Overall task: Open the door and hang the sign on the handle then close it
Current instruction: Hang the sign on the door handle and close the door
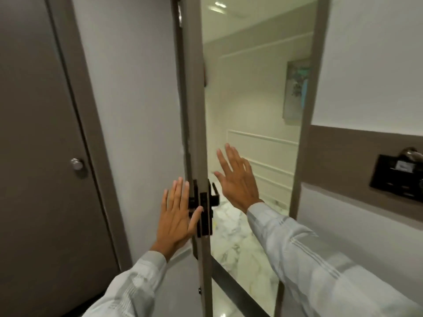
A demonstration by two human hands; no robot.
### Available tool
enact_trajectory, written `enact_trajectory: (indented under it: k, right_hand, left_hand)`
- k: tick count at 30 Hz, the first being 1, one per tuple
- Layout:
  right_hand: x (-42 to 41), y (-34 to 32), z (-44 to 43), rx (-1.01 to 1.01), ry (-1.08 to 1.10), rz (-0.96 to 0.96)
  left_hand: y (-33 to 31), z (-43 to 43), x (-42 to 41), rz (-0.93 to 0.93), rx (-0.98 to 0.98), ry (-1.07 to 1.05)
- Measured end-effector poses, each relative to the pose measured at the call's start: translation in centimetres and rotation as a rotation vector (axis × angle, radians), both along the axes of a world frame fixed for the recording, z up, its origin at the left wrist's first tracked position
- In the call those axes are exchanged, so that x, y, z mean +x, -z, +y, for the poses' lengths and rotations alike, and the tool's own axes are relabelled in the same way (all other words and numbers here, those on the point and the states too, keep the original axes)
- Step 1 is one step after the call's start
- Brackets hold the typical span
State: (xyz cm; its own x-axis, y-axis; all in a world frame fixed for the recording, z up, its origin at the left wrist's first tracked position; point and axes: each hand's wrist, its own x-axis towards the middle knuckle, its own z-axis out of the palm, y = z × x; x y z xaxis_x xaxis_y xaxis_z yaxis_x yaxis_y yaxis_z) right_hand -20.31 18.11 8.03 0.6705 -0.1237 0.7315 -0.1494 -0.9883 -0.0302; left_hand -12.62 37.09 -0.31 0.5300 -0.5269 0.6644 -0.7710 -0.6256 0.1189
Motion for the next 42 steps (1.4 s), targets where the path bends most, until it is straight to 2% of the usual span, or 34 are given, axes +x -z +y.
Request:
enact_trajectory:
  k: [4, 10, 16, 23, 29, 35, 42]
  right_hand:
    - [5.5, -3.2, 3.0, -0.077, -0.062, -0.02]
    - [7.6, -3.6, 1.8, -0.154, -0.025, -0.071]
    - [7.5, -3.2, -1.6, -0.19, -0.046, -0.1]
    - [5.2, -3.4, -6.7, -0.202, 0.012, -0.137]
    - [2.5, -3.0, -11.7, -0.181, 0.22, -0.121]
    - [1.4, -4.0, -16.5, -0.413, 0.507, -0.055]
    - [1.0, -5.2, -21.8, -0.539, 0.861, 0.152]
  left_hand:
    - [0.4, 1.4, 3.6, 0.04, 0.123, 0.022]
    - [2.6, 0.5, 6.1, 0.109, 0.273, 0.084]
    - [3.5, -2.9, 7.0, 0.229, 0.303, 0.14]
    - [2.9, -8.0, 7.0, 0.253, 0.298, 0.209]
    - [3.8, -14.5, 7.6, 0.261, 0.308, 0.293]
    - [3.8, -21.4, 9.8, 0.285, 0.311, 0.354]
    - [4.4, -30.0, 6.8, 0.715, 0.102, 0.386]
